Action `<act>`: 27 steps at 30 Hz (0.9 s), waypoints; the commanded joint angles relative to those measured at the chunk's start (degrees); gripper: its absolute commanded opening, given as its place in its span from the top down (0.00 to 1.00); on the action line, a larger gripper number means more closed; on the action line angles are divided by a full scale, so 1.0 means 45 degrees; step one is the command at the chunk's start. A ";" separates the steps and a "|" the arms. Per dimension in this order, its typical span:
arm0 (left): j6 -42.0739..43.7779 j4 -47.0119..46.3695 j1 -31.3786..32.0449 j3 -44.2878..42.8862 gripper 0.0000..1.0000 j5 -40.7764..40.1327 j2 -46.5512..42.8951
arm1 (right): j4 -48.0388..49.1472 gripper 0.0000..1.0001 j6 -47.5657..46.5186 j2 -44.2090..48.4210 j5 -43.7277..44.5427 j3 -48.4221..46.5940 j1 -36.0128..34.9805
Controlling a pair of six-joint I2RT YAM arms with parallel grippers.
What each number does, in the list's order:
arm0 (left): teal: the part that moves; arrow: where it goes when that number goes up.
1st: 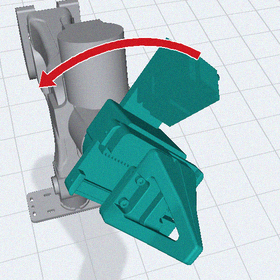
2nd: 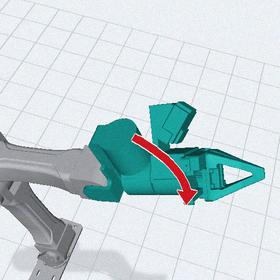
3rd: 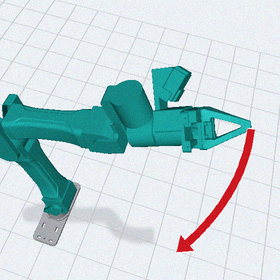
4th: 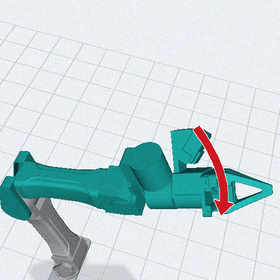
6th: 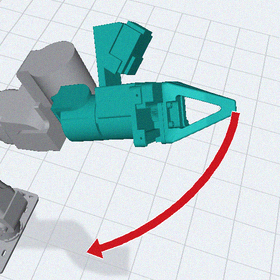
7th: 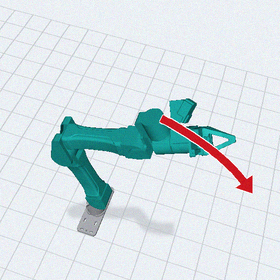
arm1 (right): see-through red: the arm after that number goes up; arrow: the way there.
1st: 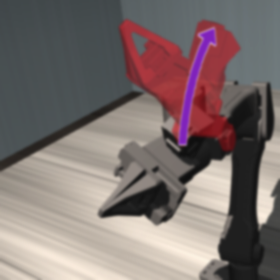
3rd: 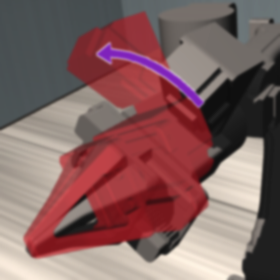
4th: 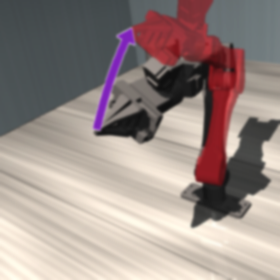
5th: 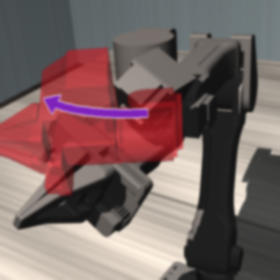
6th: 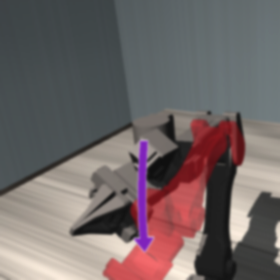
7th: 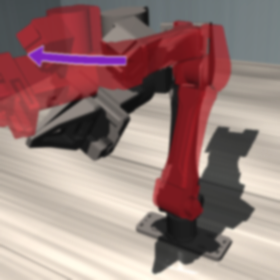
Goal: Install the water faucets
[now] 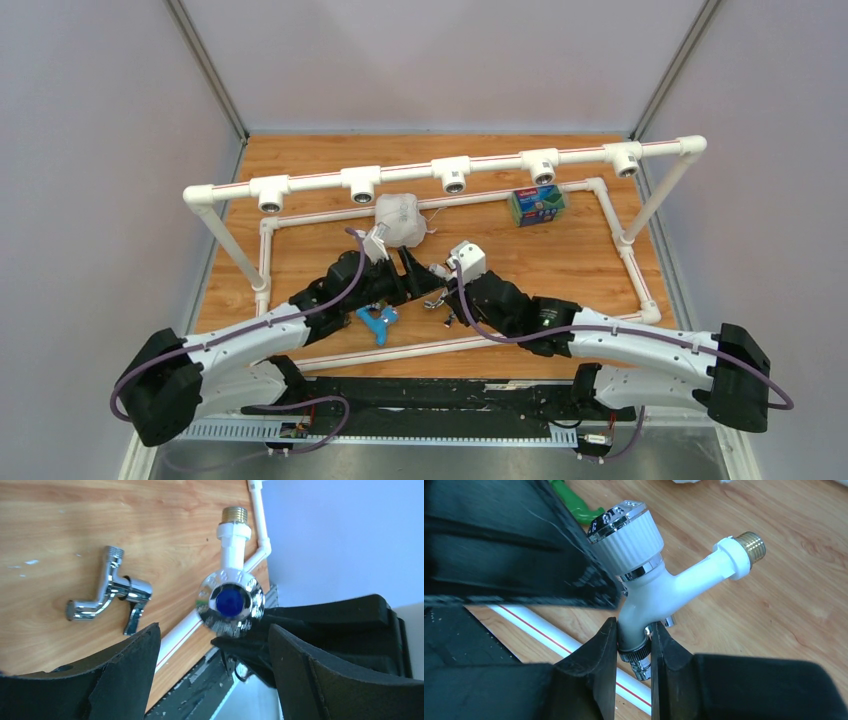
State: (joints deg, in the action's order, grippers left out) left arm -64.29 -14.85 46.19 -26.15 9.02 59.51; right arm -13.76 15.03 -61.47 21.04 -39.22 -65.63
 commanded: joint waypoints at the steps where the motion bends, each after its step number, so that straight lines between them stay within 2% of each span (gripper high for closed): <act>1: -0.0673 -0.1035 0.0845 -0.0965 0.15 -0.0361 0.0778 | 0.1416 1.00 -0.0858 0.0321 0.0149 -0.0229 -0.0611; 4: -0.0947 -0.1309 0.1101 -0.0869 0.17 -0.0791 0.0898 | 0.1631 1.00 -0.0995 0.0340 0.0207 -0.0171 -0.0885; 11: -0.1416 -0.1212 0.1141 -0.0458 0.29 -0.1651 0.0254 | 0.2081 1.00 -0.1191 0.0438 0.0169 0.0083 -0.1197; 15: -0.1455 -0.0978 0.1121 -0.0244 0.42 -0.1964 -0.0176 | 0.2120 1.00 -0.1269 0.0360 0.0188 0.0141 -0.1198; 17: -0.1474 -0.0724 0.1141 -0.0088 0.53 -0.1964 -0.0430 | 0.2178 1.00 -0.1288 0.0379 0.0208 0.0239 -0.1217; 19: -0.1552 -0.0567 0.1141 -0.0010 0.75 -0.2432 -0.0683 | 0.2257 1.00 -0.1269 0.0399 0.0286 0.0337 -0.1237; 20: -0.1649 -0.0373 0.1141 0.0011 0.89 -0.2472 -0.0820 | 0.2276 0.98 -0.1250 0.0399 0.0421 0.0376 -0.1218; 21: -0.1689 -0.0236 0.1121 -0.0028 0.98 -0.2569 -0.0898 | 0.2276 0.89 -0.1230 0.0418 0.0597 0.0376 -0.1237; 22: -0.1825 0.0113 0.1141 -0.0048 1.00 -0.2609 -0.0996 | 0.2276 0.74 -0.1211 0.0418 0.0772 0.0376 -0.1237; 23: -0.1884 0.0291 0.1141 -0.0087 1.00 -0.2744 -0.1074 | 0.2296 0.65 -0.1210 0.0438 0.1026 0.0376 -0.1276; 25: -0.2293 0.0915 0.1141 -0.0145 1.00 -0.3096 -0.1250 | 0.2315 0.40 -0.1307 0.0457 0.1689 0.0318 -0.1392; 27: -0.2763 0.1910 0.1141 -0.0339 1.00 -0.3487 -0.1445 | 0.2354 0.22 -0.1444 0.0419 0.2450 0.0298 -0.1568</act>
State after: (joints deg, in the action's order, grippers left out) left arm -72.75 -12.23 51.29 -26.20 -2.42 55.13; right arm -5.32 9.63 -60.75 24.34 -37.76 -71.53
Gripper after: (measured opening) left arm 0.500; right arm 0.642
